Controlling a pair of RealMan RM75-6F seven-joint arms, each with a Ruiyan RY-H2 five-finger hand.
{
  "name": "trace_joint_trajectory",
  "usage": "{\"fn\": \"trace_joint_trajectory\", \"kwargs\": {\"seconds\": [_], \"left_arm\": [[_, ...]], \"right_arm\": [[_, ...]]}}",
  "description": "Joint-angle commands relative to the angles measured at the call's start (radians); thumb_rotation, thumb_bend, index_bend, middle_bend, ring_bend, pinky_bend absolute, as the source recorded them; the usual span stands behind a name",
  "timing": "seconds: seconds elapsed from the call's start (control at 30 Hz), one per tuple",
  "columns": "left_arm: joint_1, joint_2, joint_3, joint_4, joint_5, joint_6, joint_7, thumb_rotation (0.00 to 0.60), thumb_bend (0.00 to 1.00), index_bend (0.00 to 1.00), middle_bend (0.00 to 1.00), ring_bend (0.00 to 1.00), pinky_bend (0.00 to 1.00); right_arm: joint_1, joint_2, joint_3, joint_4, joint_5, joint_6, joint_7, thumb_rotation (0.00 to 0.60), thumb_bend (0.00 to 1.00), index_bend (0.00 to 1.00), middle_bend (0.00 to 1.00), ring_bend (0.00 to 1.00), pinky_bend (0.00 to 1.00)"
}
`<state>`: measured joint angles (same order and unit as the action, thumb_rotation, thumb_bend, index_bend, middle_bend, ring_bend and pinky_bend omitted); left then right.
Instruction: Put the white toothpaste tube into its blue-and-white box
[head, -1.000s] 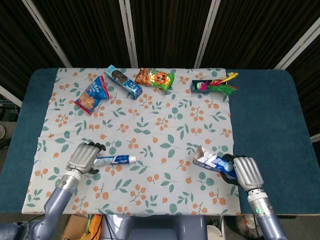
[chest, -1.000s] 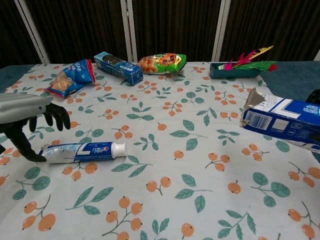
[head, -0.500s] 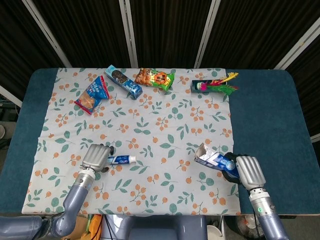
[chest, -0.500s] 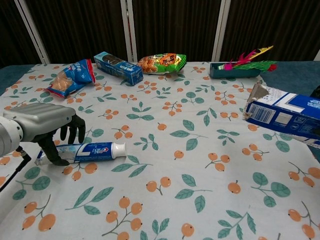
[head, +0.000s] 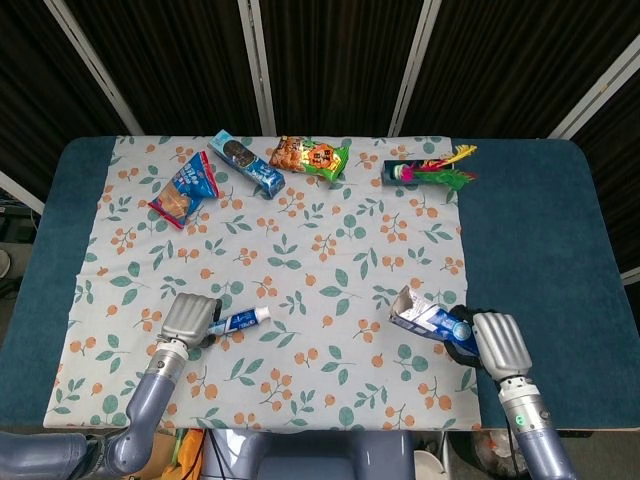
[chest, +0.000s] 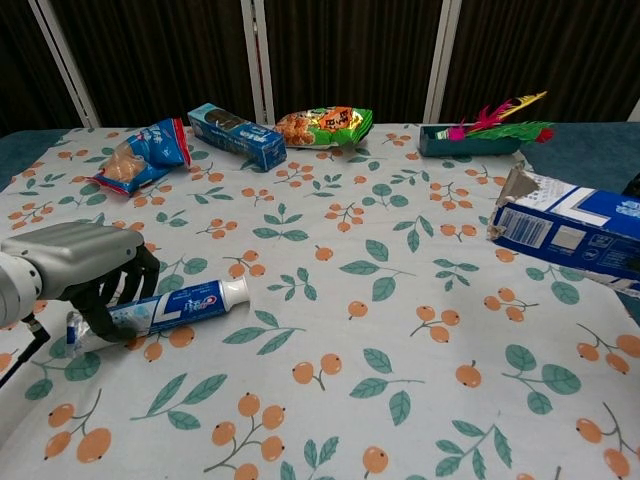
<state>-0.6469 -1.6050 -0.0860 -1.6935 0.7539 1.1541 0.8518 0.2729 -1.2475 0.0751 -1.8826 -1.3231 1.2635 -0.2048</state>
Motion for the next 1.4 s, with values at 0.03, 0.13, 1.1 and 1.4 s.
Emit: {"fn": "trace_joint_trajectory", "kwargs": {"seconds": [0.03,0.13,1.1,1.4], "left_arm": [[-0.001,-0.007,0.008,0.011,0.001,0.002,-0.001,0.600,0.49,0.62,0.72,0.65,0.75],[-0.001,-0.009,0.011,0.017,0.005,0.006,-0.002,0.600,0.54,0.67,0.76,0.69,0.80],[-0.188,0.381,-0.098,-0.018,0.558,-0.167,-0.329,0.600,0.56,0.71,0.81,0.73,0.83],[-0.293,0.478,-0.148,0.039,0.713,-0.246,-0.455,0.600,0.56,0.71,0.81,0.73,0.83]], "right_arm": [[0.000,0.000,0.001,0.000,0.001,0.001,0.003,0.600,0.36,0.57,0.60,0.57,0.50],[-0.001,0.001,0.002,0.000,-0.002,0.003,0.005,0.600,0.36,0.57,0.60,0.57,0.50],[0.032,-0.002,0.075,-0.092,0.038,0.015,-0.008,0.600,0.37,0.57,0.60,0.57,0.50],[0.066,0.016,0.106,-0.157,0.109,-0.013,-0.051,0.600,0.37,0.57,0.60,0.57,0.50]]}}
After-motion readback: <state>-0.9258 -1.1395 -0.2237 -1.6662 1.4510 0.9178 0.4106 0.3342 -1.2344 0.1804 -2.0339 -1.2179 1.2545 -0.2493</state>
